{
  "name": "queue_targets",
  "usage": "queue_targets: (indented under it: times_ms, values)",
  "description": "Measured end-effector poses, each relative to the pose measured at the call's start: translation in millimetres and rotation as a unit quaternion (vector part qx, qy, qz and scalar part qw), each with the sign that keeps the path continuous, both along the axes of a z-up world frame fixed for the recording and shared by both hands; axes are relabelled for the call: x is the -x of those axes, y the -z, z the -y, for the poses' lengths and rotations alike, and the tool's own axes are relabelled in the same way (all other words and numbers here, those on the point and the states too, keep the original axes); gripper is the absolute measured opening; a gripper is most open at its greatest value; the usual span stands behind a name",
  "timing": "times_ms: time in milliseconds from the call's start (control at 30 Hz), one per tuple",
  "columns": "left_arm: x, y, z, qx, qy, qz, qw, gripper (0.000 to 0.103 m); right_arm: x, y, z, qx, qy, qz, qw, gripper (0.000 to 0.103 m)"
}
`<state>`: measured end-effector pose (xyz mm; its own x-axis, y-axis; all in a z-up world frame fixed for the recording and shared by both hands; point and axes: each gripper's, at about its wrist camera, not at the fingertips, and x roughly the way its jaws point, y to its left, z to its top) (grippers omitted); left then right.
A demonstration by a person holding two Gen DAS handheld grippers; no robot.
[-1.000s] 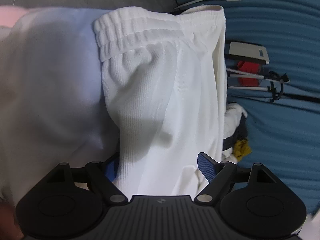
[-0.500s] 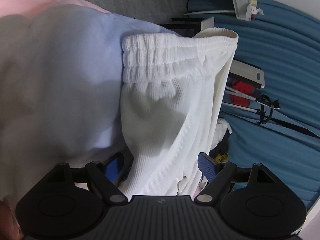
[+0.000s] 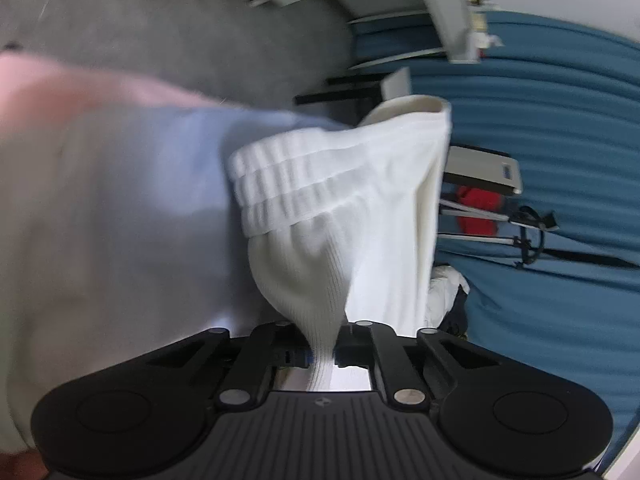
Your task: Fold clothes
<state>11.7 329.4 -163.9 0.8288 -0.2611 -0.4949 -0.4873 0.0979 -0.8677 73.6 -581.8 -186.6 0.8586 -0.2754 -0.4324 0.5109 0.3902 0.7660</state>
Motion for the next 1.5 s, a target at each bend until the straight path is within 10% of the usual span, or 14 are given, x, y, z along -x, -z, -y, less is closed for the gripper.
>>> queue_targets:
  times_ms: [433, 633, 767, 1067, 1300, 1500]
  values:
    - [-45.4, -80.7, -14.4, -0.069, 0.005, 0.031, 0.9971, 0.006, 26.9, -63.0, 2.3, 0.052, -0.027, 0.057, 0.997, 0.005]
    - [-75.5, -118.3, -19.7, -0.095, 0.014, 0.040, 0.9946, 0.006, -85.1, -96.6, 4.7, 0.118, -0.052, 0.014, 0.992, 0.005]
    - [-170.7, -117.3, -14.1, -0.112, 0.021, 0.025, 0.9931, 0.006, -184.9, -100.1, -2.4, 0.174, -0.073, -0.024, 0.982, 0.005]
    - [-360.8, -44.0, 1.1, -0.176, 0.050, -0.056, 0.9814, 0.008, -341.1, -21.8, -11.8, 0.254, -0.104, -0.118, 0.954, 0.006]
    - [-369.7, -29.5, -1.8, -0.178, 0.081, -0.021, 0.9804, 0.019, -329.1, -1.8, -3.3, 0.229, -0.133, -0.077, 0.961, 0.020]
    - [-303.2, -63.8, 21.9, -0.226, 0.077, 0.072, 0.9685, 0.060, -260.9, -16.3, -0.8, 0.199, -0.139, 0.015, 0.970, 0.042]
